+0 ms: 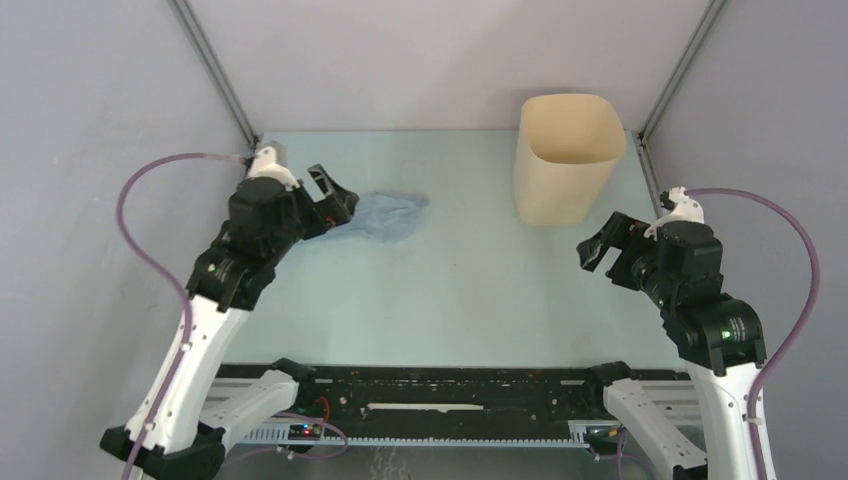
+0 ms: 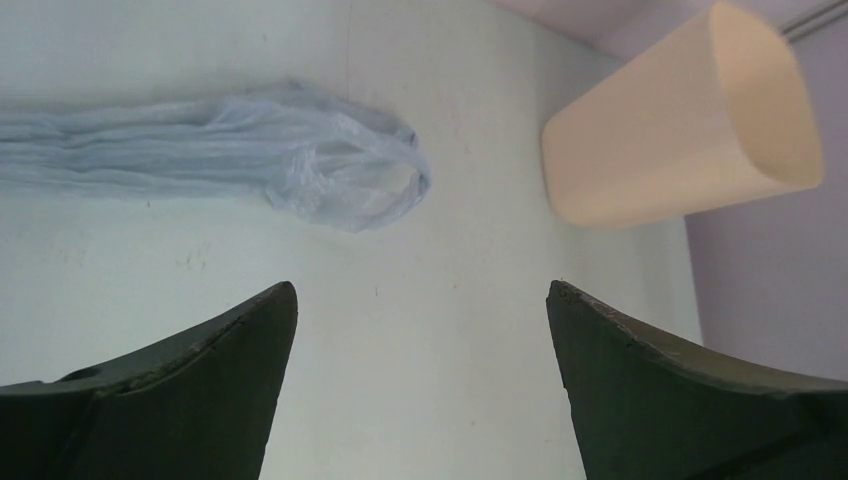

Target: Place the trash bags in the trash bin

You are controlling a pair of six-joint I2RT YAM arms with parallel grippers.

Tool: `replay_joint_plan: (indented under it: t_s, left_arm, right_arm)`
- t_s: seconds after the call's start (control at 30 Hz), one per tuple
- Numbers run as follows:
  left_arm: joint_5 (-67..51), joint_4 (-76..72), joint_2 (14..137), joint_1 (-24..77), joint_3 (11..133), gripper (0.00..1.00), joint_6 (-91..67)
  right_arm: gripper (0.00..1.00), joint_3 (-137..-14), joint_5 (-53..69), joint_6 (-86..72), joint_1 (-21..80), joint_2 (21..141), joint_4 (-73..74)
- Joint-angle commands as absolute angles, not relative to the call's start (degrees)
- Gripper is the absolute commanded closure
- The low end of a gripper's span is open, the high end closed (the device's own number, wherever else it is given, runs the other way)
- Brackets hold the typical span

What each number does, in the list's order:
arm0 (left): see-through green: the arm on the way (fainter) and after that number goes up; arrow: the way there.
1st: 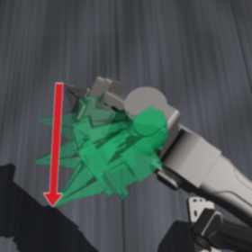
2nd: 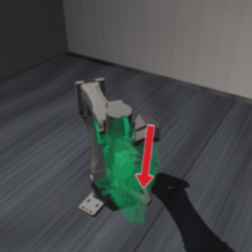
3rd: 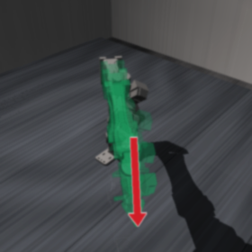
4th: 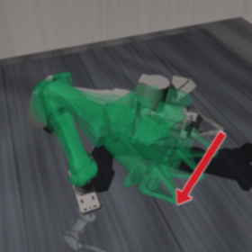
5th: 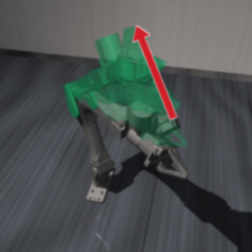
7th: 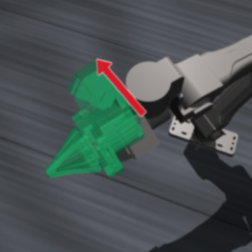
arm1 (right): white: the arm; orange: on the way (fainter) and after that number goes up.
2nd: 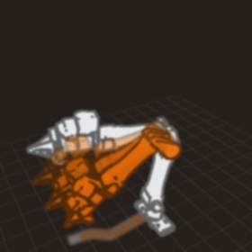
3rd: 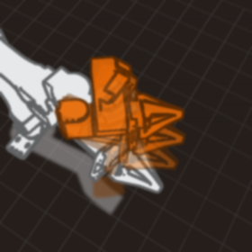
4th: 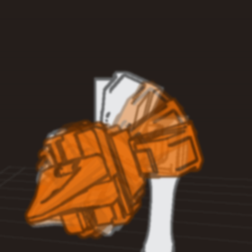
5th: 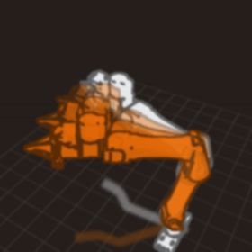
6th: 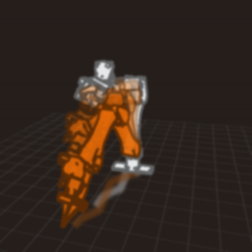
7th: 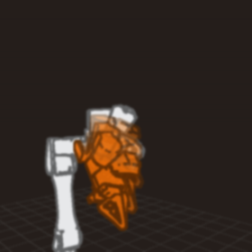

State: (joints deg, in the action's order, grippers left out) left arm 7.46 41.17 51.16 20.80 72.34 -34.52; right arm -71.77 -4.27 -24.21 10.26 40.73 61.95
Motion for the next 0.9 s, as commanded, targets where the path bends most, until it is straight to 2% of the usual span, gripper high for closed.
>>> replay_joint_plan:
  t_s: [0.0,0.23,0.5,0.63,0.73,0.87]
  left_arm:
    - [8.69,37.97,53.56,23.14,68.76,0.0,-34.53]
    - [11.56,39.76,59.28,24.33,64.94,0.0,-34.5]
    - [13.03,41.9,78.79,24.52,71.96,0.0,-29.76]
    - [9.11,40.08,88.89,24.64,77.85,0.02,-32.0]
    - [4.68,34.89,94.23,25.14,80.68,0.04,-35.45]
    - [0.51,28.0,100.23,26.04,84.79,0.0,-38.62]
  right_arm:
    - [0.01,-70.95,-7.29,-26.32,11.64,41.54,59.93]
    - [0.01,-70.51,-7.48,-27.6,16.28,43.18,57.66]
    - [0.0,-70.75,-1.26,-25.94,17.23,41.66,55.74]
    - [0.0,-71.4,-2.13,-26.92,16.88,38.81,56.17]
    - [0.0,-72.55,3.45,-26.06,15.5,37.01,56.29]
    - [0.0,-74.0,6.11,-25.31,14.42,37.36,58.69]
